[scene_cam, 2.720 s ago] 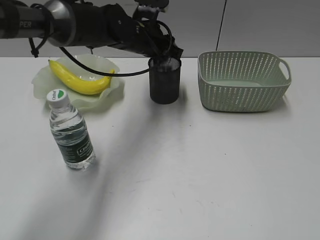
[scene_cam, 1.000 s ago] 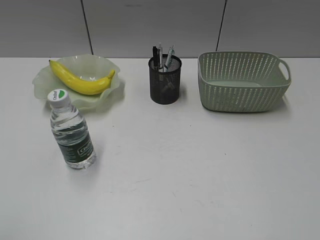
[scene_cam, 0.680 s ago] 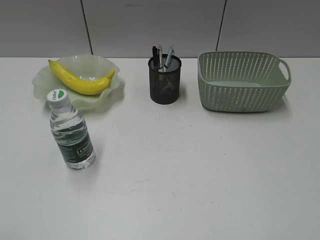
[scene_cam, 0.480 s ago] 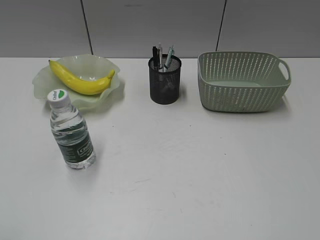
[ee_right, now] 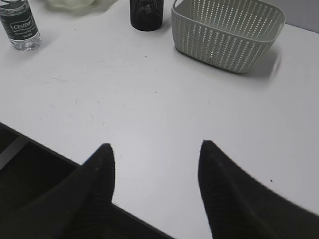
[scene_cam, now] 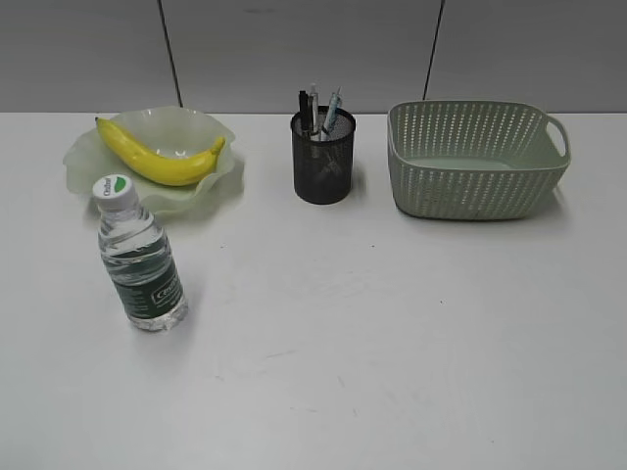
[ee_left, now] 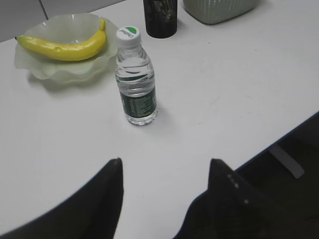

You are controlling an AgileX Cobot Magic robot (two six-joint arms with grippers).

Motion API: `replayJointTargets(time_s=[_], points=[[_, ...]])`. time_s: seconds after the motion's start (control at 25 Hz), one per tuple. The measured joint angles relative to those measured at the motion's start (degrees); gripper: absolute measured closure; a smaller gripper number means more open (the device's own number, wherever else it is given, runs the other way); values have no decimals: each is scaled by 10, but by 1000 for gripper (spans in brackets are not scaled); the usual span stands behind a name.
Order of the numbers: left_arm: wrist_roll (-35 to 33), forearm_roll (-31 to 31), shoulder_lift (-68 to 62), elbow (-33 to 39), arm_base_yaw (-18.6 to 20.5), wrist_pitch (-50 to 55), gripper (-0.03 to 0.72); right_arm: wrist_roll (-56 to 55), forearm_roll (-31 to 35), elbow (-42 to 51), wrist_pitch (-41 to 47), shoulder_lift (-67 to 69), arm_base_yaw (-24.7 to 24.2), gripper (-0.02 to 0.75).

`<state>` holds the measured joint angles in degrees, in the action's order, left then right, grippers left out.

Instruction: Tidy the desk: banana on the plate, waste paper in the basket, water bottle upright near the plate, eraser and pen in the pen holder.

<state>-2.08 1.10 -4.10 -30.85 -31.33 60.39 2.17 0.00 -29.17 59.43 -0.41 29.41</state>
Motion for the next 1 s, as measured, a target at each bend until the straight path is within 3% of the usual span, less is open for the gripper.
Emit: replayJointTargets(time_s=[0.36, 0.44, 0.72, 0.84, 1.0], points=[[0, -1, 0, 0, 13, 0, 333, 0, 0, 0, 0, 0, -19, 305], [0, -1, 0, 0, 45, 0, 359, 0, 0, 0, 0, -1, -57, 305], [0, -1, 2, 0, 213, 0, 441, 0, 0, 0, 0, -2, -242, 305], [0, -1, 22, 0, 264, 0, 447, 0, 0, 0, 0, -2, -270, 305], [0, -2, 44, 0, 280, 0, 448, 0, 0, 0, 0, -2, -273, 305]])
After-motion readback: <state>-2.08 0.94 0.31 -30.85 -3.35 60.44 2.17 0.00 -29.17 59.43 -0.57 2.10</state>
